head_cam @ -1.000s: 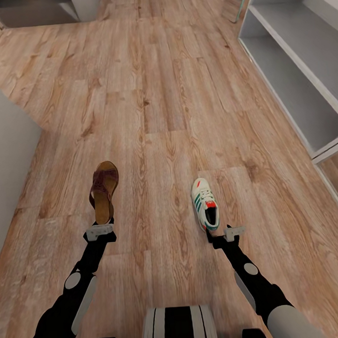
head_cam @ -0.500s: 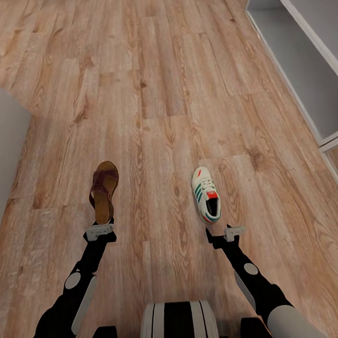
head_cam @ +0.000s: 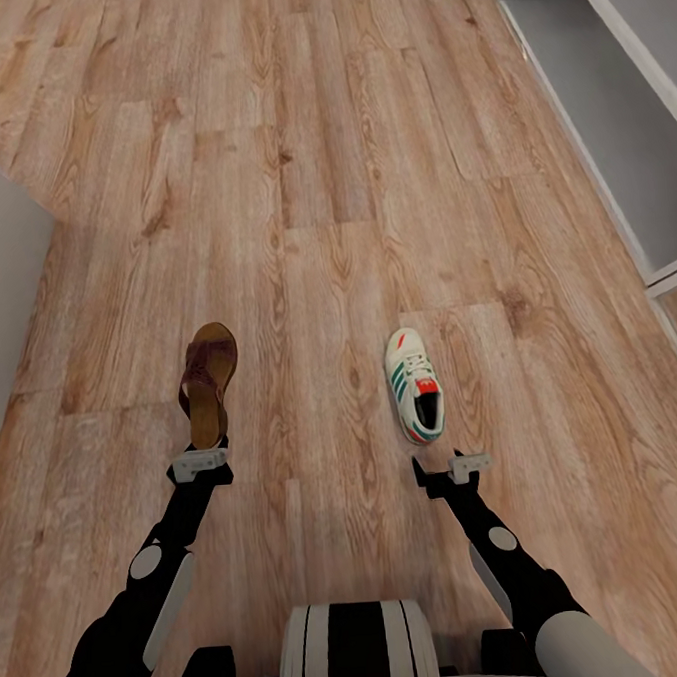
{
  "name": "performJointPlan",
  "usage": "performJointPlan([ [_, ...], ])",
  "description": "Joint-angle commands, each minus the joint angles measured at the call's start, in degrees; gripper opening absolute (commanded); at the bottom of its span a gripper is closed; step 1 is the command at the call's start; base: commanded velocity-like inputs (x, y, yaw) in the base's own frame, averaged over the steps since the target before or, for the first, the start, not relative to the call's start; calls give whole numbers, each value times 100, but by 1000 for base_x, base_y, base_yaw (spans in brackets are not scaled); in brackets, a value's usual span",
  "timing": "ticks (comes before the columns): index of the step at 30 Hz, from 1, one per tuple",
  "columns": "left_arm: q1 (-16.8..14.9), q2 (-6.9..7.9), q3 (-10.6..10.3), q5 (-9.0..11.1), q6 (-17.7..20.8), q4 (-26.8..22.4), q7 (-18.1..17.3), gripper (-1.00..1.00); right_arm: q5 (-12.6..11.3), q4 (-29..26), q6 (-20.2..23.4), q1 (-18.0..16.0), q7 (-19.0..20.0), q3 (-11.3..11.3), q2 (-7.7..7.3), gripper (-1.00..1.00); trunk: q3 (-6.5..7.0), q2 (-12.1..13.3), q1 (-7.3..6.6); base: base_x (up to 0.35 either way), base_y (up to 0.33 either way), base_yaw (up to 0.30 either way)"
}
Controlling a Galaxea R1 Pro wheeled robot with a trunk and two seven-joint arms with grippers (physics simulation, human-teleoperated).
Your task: Pick up the two gym shoes and the two sandals from the corridor floor and place them onto the hallstand (shoe rack) in the corridor, making sure they are on the rack and not on the floor. Arrange them so the two gym shoes are next to each other and the two sandals are next to each other.
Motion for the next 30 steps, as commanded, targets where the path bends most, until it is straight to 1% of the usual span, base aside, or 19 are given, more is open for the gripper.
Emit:
performJointPlan([
  [1,-2,4,-8,61,-16,3,-25,-100,-3,4,-18,-2,20,-7,1,100,-2,-1,1,195,82,0],
  [7,-2,4,-8,61,-16,5,-21,-100,-3,4,-17,-2,20,-7,1,100,-2,-1,1,164,75,0],
  [30,-2,4,-8,61,-16,7,-20,-100,-3,-4,-17,-2,20,-7,1,100,-2,-1,1,36,3,0],
])
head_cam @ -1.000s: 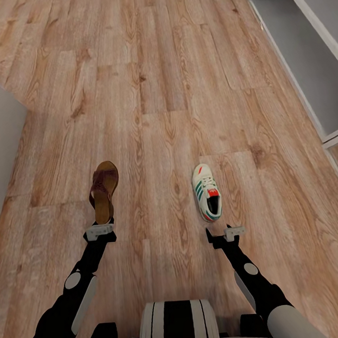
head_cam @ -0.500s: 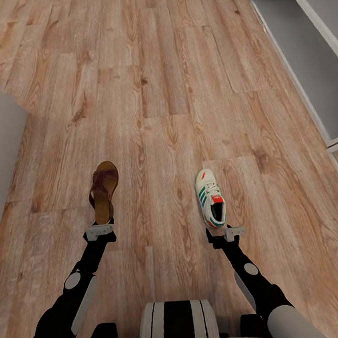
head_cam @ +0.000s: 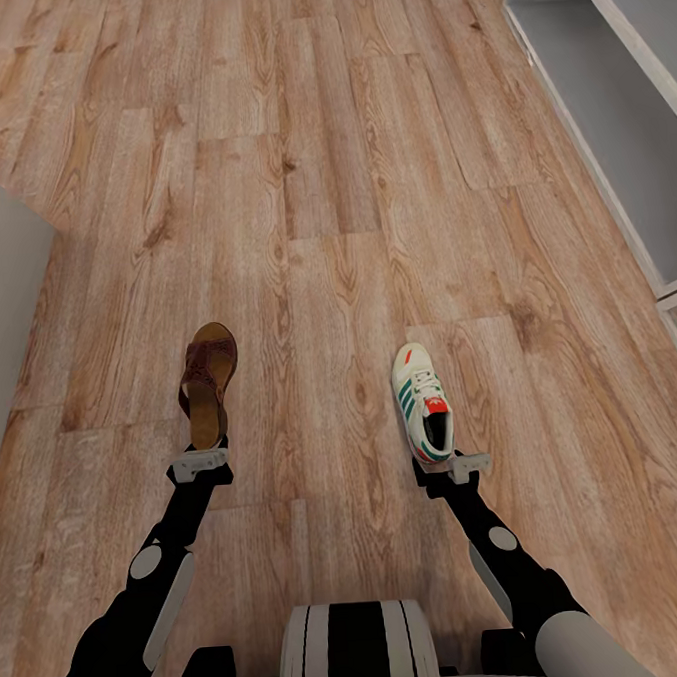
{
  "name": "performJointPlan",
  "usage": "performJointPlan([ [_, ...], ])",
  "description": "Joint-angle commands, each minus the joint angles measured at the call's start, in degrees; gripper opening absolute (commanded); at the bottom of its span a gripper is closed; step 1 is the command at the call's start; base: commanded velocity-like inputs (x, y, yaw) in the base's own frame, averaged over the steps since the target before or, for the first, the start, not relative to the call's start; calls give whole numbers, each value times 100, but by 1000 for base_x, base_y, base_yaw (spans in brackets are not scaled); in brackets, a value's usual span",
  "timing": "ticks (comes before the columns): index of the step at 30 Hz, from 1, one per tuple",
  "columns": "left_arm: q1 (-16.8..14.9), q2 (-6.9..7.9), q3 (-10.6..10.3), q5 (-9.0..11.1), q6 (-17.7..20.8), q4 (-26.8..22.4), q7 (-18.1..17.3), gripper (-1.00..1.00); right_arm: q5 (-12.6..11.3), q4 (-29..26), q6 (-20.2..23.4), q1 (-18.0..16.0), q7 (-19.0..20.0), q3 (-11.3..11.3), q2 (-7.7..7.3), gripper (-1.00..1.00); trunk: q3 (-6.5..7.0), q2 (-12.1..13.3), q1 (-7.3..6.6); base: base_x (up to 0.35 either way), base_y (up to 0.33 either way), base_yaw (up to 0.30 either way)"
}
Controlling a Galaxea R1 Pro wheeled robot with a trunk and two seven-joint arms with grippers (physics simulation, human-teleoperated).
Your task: Pick up the two gym shoes and the two sandals from the corridor floor and place them onto the hallstand (shoe rack) in the corridor, making sure they are on the rack and not on the floor. Arrange them so the two gym shoes are next to each other and the two sandals are next to each other.
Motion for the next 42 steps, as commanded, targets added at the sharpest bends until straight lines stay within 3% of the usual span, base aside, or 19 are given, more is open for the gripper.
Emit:
performJointPlan([
  [1,-2,4,-8,61,-15,4,-25,-100,-3,4,-17,-2,20,-6,1,100,-2,-1,-1,1,0,0],
  [26,-2,4,-8,61,-15,4,-25,-100,-3,3,-17,-2,20,-6,1,100,-2,-1,-1,29,0,0],
  [27,-2,4,-8,61,-15,5,-25,-100,-3,3,-18,-2,20,-6,1,-100,-2,-1,-1,0,0,0],
  [42,-2,4,-8,61,-15,5,-26,-100,-3,3,-15,-2,20,-6,1,-100,-2,-1,-1,0,0,0],
])
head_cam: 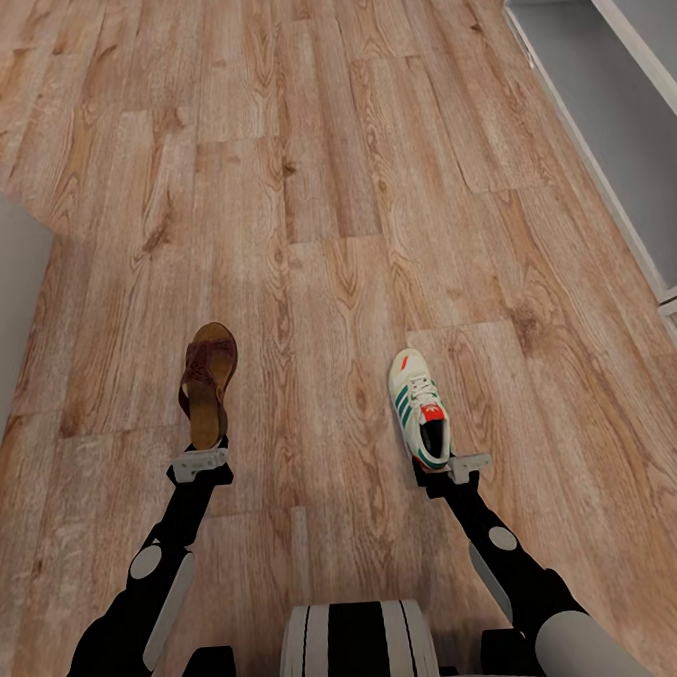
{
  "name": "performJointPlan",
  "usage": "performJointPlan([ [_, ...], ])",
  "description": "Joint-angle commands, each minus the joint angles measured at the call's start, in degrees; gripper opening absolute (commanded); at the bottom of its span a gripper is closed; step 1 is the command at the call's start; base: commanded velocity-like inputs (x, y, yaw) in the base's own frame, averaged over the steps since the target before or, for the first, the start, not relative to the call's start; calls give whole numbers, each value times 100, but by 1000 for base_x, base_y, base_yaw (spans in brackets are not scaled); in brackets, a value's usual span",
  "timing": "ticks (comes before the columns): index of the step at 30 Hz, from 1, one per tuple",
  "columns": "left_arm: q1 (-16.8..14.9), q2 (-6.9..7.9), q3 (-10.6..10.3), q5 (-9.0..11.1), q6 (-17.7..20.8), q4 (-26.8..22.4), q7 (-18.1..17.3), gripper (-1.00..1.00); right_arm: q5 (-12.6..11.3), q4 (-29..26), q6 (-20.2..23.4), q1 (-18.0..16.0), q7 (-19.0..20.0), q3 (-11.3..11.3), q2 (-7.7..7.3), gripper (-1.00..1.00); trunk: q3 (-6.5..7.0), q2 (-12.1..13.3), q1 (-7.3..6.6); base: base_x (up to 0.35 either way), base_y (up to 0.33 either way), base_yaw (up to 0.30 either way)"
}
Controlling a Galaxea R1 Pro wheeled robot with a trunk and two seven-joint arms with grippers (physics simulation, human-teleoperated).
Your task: Pick up the two gym shoes and the two sandals from the corridor floor and place them onto the hallstand (shoe rack) in the corridor, making sure they are on the rack and not on the floor. Arrange them so the two gym shoes are next to each other and the two sandals are next to each other.
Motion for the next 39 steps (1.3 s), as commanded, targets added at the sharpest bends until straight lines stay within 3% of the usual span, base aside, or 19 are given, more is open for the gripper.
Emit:
performJointPlan([
  [1,-2,4,-8,61,-15,4,-27,-100,-11,4,-17,-2,22,-8,1,-100,-2,-1,-1,0,0,0],
  [20,-2,4,1,61,-15,4,-25,-100,-3,-164,-17,-2,22,-17,-6,-100,-2,-1,-1,0,0,0],
  [22,-2,4,3,61,-15,4,-25,-100,-3,-645,21,-2,22,-21,-8,-100,-2,-1,-1,0,0,0],
  [24,-2,4,7,61,-15,4,-25,-100,6,-1663,160,-2,22,-12,-11,-100,-2,-1,-1,0,0,0],
  [26,-2,4,4,61,-15,4,-25,-100,12,-2093,437,-2,22,-10,-12,-100,-2,-1,-1,0,0,0],
  [28,-2,4,2,61,-15,4,-29,-100,18,-2493,928,-2,22,-11,-12,-100,-2,-1,-1,0,0,0],
  [33,-4,4,-7,61,8,4,-26,-100,51,-3611,2903,-2,22,-12,-12,-100,-2,-1,-1,0,0,0],
  [34,-9,4,-7,61,145,4,-29,-100,66,-3956,3718,-2,22,-3,-6,-100,-2,-1,-1,0,0,0],
  [36,-20,4,-8,65,412,4,-31,-100,73,-4309,4411,-2,22,6,-1,-100,-2,-1,-1,0,0,0],
  [39,-40,-4,-4,74,1187,-2,-37,-100,82,-4789,5523,-2,22,20,7,-100,-2,-1,-1,0,0,0],
])
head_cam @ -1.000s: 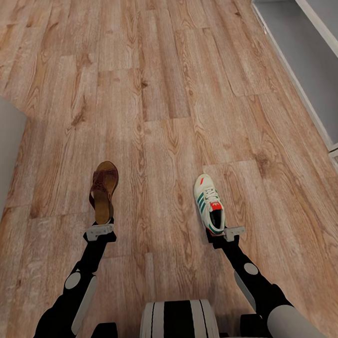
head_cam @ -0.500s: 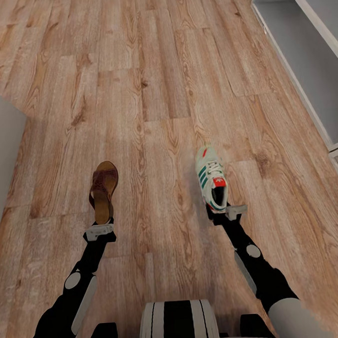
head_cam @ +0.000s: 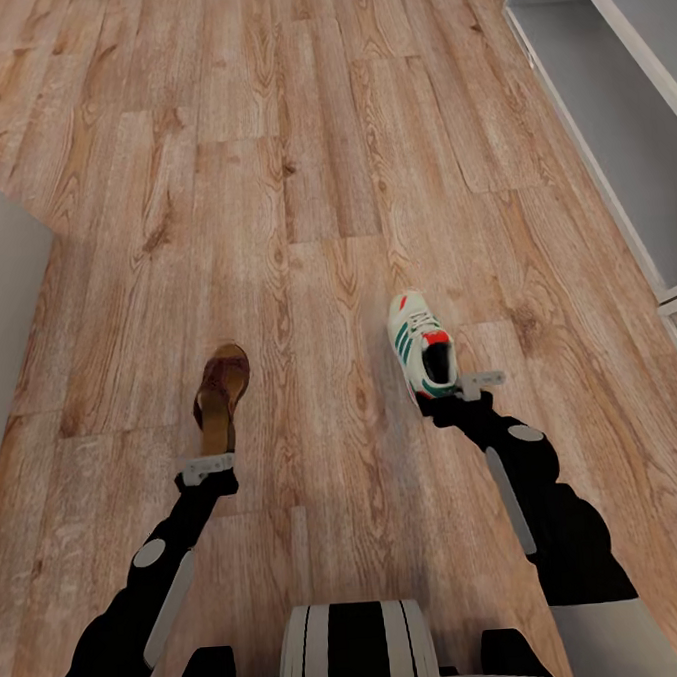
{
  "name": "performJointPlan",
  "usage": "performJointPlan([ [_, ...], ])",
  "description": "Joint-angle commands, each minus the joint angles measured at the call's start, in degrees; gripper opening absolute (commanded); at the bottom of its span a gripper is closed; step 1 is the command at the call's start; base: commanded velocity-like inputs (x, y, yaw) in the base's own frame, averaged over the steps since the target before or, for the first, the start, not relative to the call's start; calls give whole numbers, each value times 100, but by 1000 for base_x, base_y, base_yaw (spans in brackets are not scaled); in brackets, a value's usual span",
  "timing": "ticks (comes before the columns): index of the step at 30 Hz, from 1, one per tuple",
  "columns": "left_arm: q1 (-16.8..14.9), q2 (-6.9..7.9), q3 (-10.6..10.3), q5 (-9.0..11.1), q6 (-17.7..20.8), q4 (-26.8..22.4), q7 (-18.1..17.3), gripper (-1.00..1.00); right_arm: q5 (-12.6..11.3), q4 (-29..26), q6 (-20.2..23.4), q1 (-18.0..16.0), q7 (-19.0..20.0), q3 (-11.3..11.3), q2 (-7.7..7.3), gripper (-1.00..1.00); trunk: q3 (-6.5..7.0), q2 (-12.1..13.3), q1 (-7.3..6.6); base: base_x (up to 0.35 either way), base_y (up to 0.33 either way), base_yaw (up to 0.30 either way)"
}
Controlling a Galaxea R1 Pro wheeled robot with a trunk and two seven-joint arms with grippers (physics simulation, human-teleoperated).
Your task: Pick up the two gym shoes and the two sandals from the corridor floor and place them onto the hallstand (shoe rack) in the corridor, making sure they are on the rack and not on the floor. Arrange them so the two gym shoes are next to each other and the two sandals are next to each other.
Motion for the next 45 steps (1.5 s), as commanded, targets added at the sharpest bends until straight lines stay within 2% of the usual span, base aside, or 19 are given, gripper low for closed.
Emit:
performJointPlan([
  [1,-8,1,-5,63,260,-14,-13,-100,10,-76,247,-2,17,-2,3,-100,-3,-1,-1,0,0,0],
  [2,-10,0,-4,63,383,-35,-13,-100,10,-100,321,-2,17,-2,2,-100,-3,-1,-1,0,0,0],
  [5,-21,1,-3,60,1082,-434,-12,-100,11,-164,521,-2,20,2,-4,-100,-3,-1,-1,0,0,0],
  [6,-19,8,-6,58,1787,-965,-11,-100,10,-185,578,-2,22,2,-8,-100,-3,-1,-1,0,0,0],
  [7,-18,8,-13,58,2247,-1305,-11,-100,10,-193,598,-2,22,2,-10,-100,-3,-1,-1,0,0,0],
  [9,-17,-1,-26,57,2731,-1657,-10,-100,7,-200,615,-2,24,-1,-15,-100,-3,-1,-1,0,0,0],
  [25,-15,-5,-13,48,2844,-1749,-2,-100,-11,-201,609,-2,34,20,-4,-100,26,-1,-1,0,0,0],
  [40,-8,5,-7,48,2845,-1746,-2,-100,-15,-198,609,-2,34,20,-4,-100,164,-1,-1,0,0,0],
  [45,-8,5,-10,48,2845,-1746,-2,-100,-15,-196,607,-2,34,24,-4,-100,291,5,-14,0,0,0],
])
